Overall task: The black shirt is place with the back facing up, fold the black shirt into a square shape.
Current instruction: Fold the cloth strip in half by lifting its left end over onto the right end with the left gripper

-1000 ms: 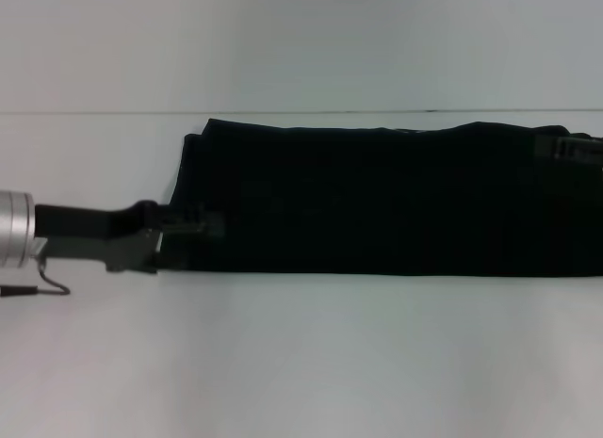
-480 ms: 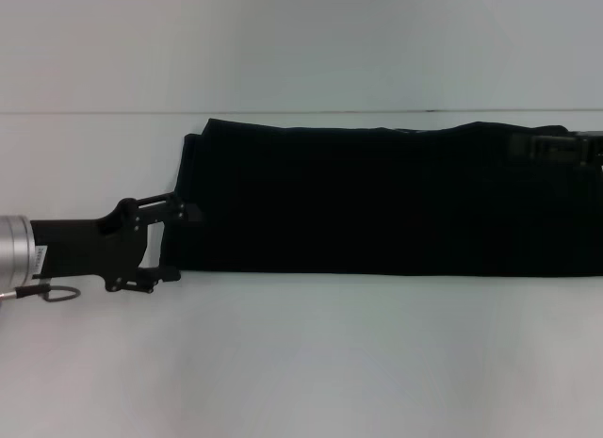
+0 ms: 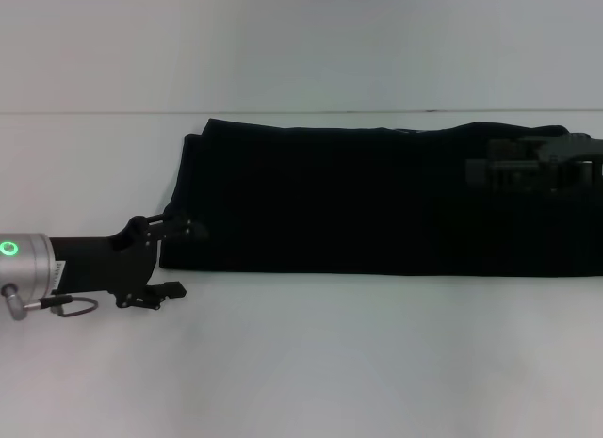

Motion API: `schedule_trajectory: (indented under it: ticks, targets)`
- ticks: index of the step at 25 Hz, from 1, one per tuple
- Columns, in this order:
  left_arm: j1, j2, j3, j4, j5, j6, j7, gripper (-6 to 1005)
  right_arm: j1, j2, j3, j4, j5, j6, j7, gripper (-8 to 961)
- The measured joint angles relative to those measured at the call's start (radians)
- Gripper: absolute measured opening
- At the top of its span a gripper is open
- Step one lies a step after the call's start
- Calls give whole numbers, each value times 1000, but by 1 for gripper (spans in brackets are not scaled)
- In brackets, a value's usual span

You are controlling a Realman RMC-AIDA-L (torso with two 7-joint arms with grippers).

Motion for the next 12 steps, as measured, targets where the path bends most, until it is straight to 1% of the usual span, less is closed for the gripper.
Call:
schedule_trajectory:
  ticks: [4,12]
  targets:
    - [-5,-8,-2,-8,-2,-23,-1,961,2,6,5,-2,0,7,-1,792]
    - [-10,-11,-6,-15,-6,-91,-4,961,3,12,12,-3,0,35,-2,791]
